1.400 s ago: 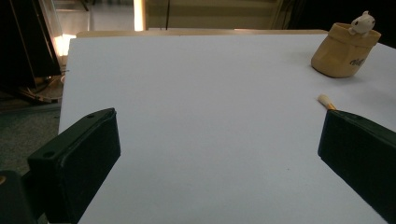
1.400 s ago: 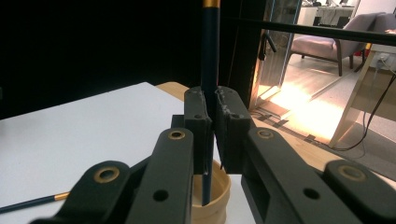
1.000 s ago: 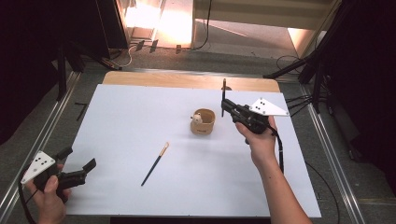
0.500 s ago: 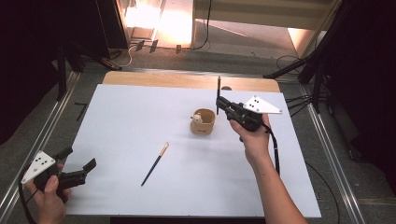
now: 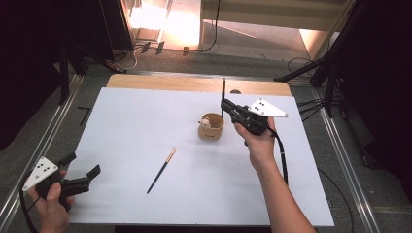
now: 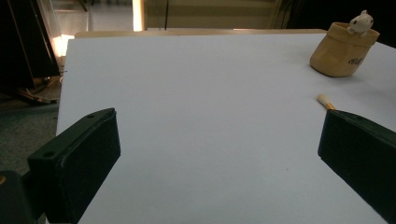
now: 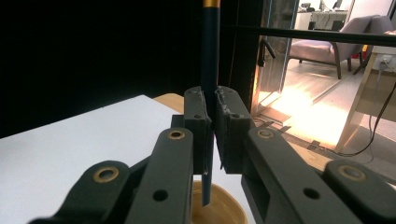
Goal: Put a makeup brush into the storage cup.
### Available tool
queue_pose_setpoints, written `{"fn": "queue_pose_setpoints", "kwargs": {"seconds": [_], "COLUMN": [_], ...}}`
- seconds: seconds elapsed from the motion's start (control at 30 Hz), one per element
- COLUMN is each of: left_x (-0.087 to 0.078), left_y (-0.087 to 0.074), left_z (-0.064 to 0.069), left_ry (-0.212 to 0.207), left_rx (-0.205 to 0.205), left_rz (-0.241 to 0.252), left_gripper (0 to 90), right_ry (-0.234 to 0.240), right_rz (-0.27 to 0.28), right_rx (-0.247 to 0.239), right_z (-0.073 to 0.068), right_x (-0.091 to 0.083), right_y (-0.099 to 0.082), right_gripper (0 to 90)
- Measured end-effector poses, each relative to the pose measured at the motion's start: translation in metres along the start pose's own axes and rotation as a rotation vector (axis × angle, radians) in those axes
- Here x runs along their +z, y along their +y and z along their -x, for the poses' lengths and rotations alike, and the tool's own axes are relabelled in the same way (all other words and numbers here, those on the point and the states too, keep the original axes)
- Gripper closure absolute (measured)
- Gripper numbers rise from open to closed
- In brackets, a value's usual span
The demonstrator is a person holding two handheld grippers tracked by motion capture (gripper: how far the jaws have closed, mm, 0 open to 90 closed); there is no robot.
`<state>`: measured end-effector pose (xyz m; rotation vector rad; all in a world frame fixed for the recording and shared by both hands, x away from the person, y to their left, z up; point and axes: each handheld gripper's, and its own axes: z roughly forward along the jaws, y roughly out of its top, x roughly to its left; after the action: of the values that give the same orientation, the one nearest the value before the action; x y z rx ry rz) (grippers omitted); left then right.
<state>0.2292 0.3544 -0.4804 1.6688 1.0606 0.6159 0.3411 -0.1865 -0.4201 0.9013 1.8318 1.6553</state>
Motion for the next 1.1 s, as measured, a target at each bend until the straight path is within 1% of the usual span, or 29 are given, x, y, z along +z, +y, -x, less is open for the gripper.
{"fn": "queue_pose_setpoints", "kwargs": {"seconds": [0.13,0.23,0.47,0.6,0.83,0.93,1.1], "left_x": [0.000,0.000,0.000,0.000,0.000,0.000,0.000], "left_y": [0.000,0.000,0.000,0.000,0.000,0.000,0.000], "left_z": [0.000,0.000,0.000,0.000,0.000,0.000,0.000], "left_ry": [-0.001,-0.001,-0.002,-0.002,-0.002,-0.003,-0.004], "left_rx": [0.000,0.002,-0.001,0.001,0.000,0.000,-0.002], "left_rz": [0.001,0.000,0.001,0.001,0.001,0.001,0.003], "left_gripper": [0.0,0.0,0.0,0.0,0.0,0.0,0.0], "right_ry": [-0.002,-0.001,-0.002,0.003,-0.002,-0.002,-0.005], "right_rz": [0.004,0.011,0.004,0.004,0.002,-0.003,-0.008], "right_rx": [-0.002,0.011,0.015,0.027,0.049,0.053,0.045], "right_z": [0.000,0.000,0.000,0.000,0.003,0.003,0.003], "right_x": [0.003,0.006,0.010,0.012,0.016,0.018,0.020], "right_y": [0.000,-0.001,-0.004,-0.006,-0.010,-0.011,-0.014], "right_gripper": [84.8,84.8,84.8,84.8,84.8,84.8,84.8]}}
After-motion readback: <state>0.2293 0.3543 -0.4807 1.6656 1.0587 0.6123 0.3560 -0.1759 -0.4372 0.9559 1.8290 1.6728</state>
